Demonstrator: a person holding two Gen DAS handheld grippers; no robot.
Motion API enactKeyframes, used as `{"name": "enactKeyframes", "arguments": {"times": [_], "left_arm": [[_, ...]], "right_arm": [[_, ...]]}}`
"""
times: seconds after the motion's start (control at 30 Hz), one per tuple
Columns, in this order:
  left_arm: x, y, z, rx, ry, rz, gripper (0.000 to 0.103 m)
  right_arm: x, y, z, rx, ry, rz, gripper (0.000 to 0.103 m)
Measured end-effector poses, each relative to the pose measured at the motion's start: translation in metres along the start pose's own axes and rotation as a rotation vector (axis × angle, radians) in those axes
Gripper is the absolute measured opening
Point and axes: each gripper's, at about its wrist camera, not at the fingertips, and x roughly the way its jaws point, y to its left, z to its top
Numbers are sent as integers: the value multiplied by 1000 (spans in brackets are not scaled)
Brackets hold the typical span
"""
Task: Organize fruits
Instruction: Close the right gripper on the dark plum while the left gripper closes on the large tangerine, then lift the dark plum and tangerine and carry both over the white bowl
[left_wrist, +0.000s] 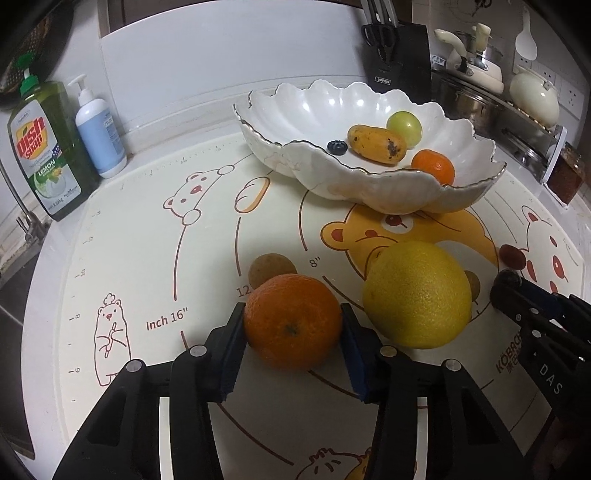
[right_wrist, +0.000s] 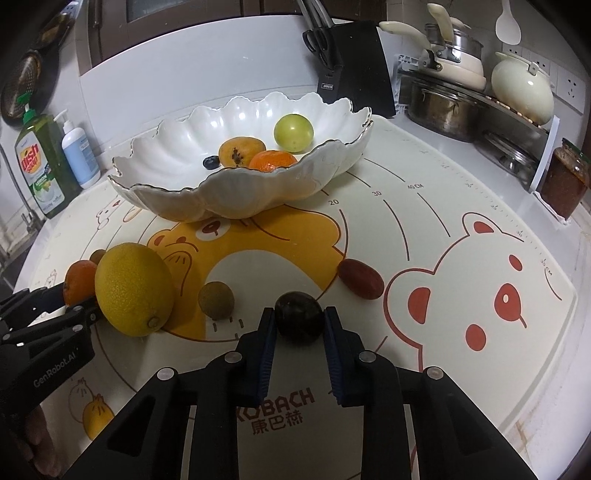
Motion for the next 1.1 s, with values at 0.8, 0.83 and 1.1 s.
{"name": "enactKeyframes", "arguments": {"times": [0.8,0.83,1.1], "left_arm": [[-34,2,3,-25,-46,-12,45],[-36,1,4,-25,-50,-13,45],[-46,-2,13,-23,-72,-16,45]], "right_arm": [[-25,2,10,6,-52,19,26],[-27,2,10,7,-55,21,26],[-39,1,17,11,-83,27,26]]}}
